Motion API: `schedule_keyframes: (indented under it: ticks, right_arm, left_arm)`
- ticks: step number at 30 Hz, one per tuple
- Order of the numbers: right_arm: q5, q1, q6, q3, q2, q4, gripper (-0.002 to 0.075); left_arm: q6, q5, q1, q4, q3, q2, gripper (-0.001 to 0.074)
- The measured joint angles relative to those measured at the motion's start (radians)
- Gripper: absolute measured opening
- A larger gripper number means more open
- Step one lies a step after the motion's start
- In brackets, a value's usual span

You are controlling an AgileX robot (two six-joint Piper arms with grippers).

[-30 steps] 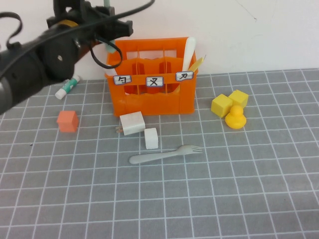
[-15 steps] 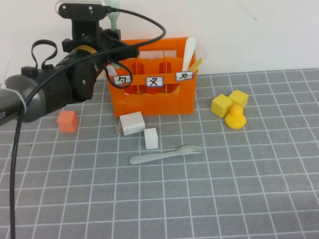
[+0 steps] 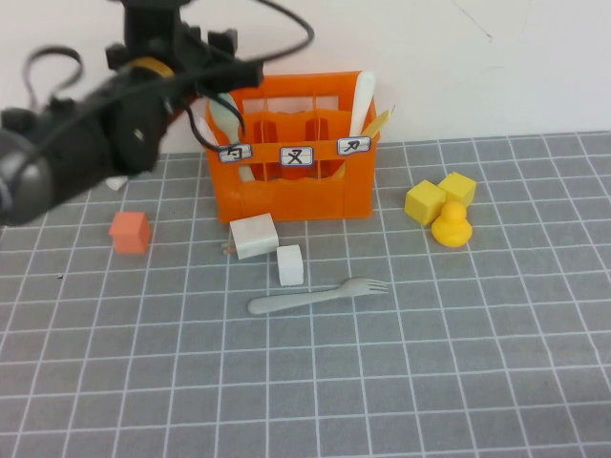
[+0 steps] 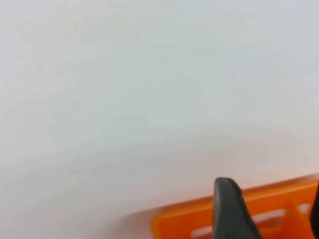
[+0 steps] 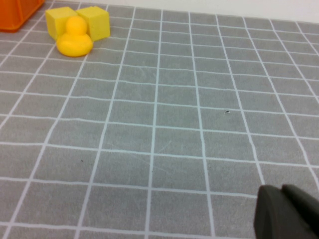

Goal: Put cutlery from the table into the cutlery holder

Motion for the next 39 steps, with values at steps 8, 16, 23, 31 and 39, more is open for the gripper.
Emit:
schedule_keyframes:
  ticks: [8, 16, 23, 31, 39]
  right_arm:
    - [0.002, 0.000, 0.000, 0.000, 0.000, 0.000, -0.0003]
    - [0.002, 0.000, 0.000, 0.000, 0.000, 0.000, -0.0003]
    - [0.002, 0.000, 0.000, 0.000, 0.000, 0.000, -0.0003]
    - [0.002, 0.000, 0.000, 0.000, 0.000, 0.000, -0.0003]
    - [0.002, 0.000, 0.000, 0.000, 0.000, 0.000, -0.0003]
  left_arm:
    - [0.015, 0.233, 0.000, 0.008, 0.000, -0.214, 0.0050]
    - [0.100, 0.411, 0.002, 0.030, 0.121, -0.450, 0.0002]
    - [0.105, 0.366, 0.002, 0.014, 0.436, -0.710, 0.0000]
    - [0.105, 0.378, 0.002, 0.001, 0.680, -1.002, 0.0000]
    - [0.097, 0.560, 0.002, -0.009, 0.770, -1.234, -0.0001]
